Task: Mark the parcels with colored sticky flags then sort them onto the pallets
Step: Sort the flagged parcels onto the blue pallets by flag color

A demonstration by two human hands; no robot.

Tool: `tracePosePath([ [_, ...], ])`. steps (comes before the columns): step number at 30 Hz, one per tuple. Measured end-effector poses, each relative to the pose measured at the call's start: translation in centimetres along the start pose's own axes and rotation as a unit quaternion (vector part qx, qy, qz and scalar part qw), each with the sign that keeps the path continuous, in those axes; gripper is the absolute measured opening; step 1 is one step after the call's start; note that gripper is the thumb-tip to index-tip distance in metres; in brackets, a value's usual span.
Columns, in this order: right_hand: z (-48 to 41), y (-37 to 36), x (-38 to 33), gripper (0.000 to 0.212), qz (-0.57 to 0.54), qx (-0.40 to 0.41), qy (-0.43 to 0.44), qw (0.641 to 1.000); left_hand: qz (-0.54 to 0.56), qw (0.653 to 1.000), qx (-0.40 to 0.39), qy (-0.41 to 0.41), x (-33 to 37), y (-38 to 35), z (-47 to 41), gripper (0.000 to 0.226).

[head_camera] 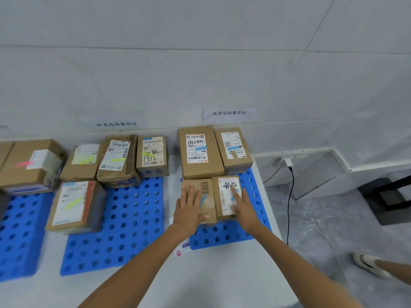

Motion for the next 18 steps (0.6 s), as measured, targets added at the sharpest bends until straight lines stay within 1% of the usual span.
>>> tracePosePath([
  [2,0.2,0.6,-0.1,0.071,0.044,0.003,-0.006,0.999,0.025,1.000,0.009,0.000,0.4,0.8,0.2,0.089],
  [3,0.6,1.0,-0.5,0.069,0.063,0.016,0.000,0.998,0.049,0.998,0.026,0.003,0.6,1.3,0.8,0.085],
  [5,1.7,1.7,-1.9,0.062,0.072,0.073,0.027,0.994,0.101,0.993,0.066,0.010,0.6,2.5,2.7,0.076],
  [7,3.4,2.1,-4.1,0.054,0.049,0.121,0.082,0.988,0.135,0.986,0.095,0.018,-0.5,3.3,5.5,0.066],
  [8,4.2,2.0,-5.4,0.050,0.036,0.126,0.124,0.984,0.150,0.982,0.111,0.026,-1.6,3.8,7.3,0.061],
  [11,5.8,0.7,-10.3,0.043,-0.016,0.104,0.267,0.958,0.206,0.962,0.163,0.073,-6.3,5.7,13.0,0.047],
  [14,7.4,-1.2,-17.2,0.036,-0.040,0.048,0.332,0.941,0.242,0.933,0.221,0.146,-12.0,8.5,19.6,0.037],
  [16,8.8,-3.2,-22.3,0.030,-0.047,0.003,0.379,0.924,0.245,0.911,0.272,0.191,-15.7,9.8,24.4,0.030],
  [18,10.5,-5.5,-27.0,0.029,-0.045,-0.046,0.409,0.910,0.250,0.888,0.313,0.225,-19.0,10.5,29.0,0.027],
])
Point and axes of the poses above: each hand's wrist, its own z-axis away from the middle knuckle, its own y-axis out of the back of the hand, x = y × z, the point moved 3 cm from there along -z, towards the middle knuckle, and after that the axes turned 3 degrees about x, right-handed, at the moved point
